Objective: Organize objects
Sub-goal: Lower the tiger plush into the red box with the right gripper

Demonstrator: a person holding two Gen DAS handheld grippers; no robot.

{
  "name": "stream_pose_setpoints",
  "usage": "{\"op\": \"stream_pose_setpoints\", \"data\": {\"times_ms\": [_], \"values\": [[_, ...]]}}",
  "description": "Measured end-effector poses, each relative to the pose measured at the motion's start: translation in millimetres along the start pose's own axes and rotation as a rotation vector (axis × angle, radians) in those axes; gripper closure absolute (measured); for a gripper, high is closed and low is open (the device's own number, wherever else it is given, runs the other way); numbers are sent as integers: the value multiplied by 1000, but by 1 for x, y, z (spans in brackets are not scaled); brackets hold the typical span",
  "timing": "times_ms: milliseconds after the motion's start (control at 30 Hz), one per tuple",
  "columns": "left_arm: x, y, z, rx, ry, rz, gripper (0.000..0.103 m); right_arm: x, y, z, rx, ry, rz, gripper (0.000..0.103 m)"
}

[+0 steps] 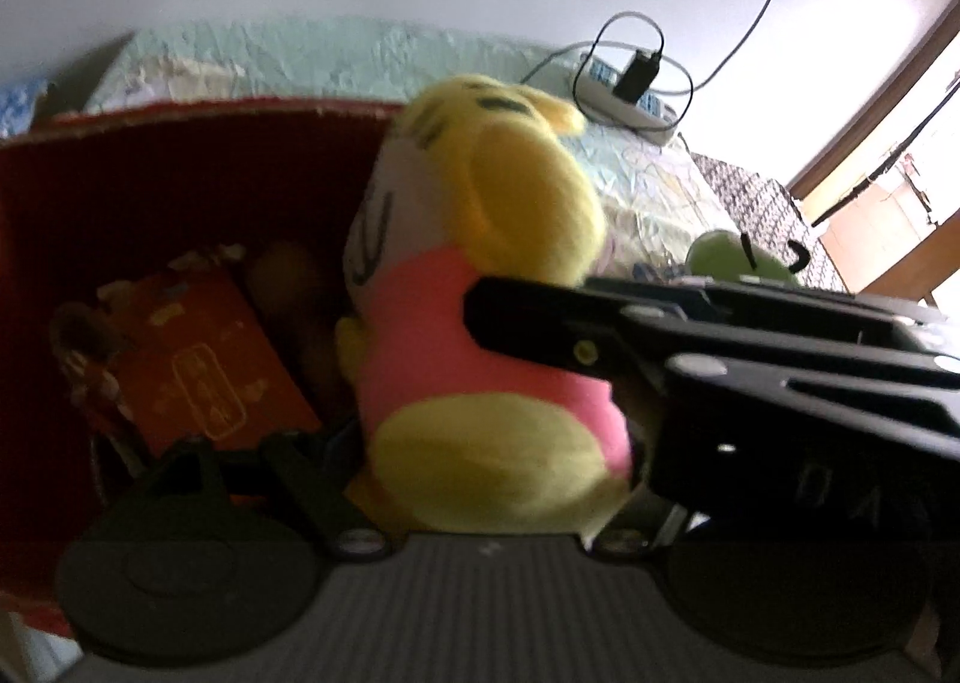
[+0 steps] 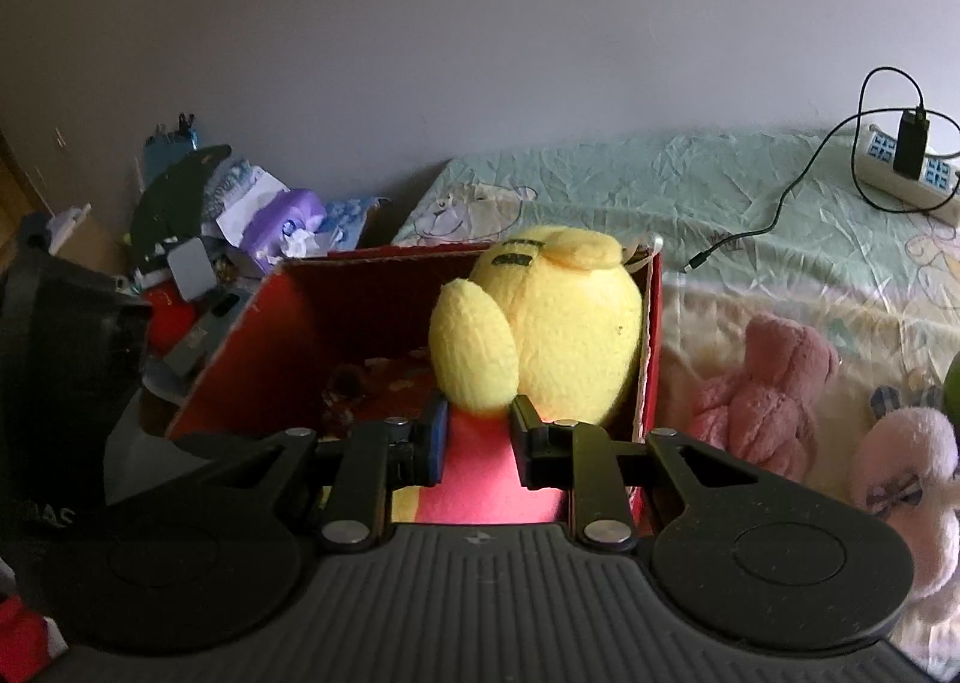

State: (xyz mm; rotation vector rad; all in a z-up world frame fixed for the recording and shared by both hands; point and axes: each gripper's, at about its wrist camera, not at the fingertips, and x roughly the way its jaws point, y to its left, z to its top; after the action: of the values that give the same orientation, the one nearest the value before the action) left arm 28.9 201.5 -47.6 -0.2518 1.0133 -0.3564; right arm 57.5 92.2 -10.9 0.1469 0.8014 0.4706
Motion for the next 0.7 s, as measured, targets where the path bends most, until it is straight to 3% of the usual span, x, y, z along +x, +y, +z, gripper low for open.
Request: {"op": "stream_pose_setpoints", "data": {"times_ms": [200,533,700], "values": [[15,-4,-2,24,32,8,27,5,-6,-5,10,5,-30,79],[24,-4,2,36,53,29,26,6,-24,-17,133,-29,-15,78],[28,-1,3,26,59,41,18,11,-33,-24,209,-54,-4,78]]}}
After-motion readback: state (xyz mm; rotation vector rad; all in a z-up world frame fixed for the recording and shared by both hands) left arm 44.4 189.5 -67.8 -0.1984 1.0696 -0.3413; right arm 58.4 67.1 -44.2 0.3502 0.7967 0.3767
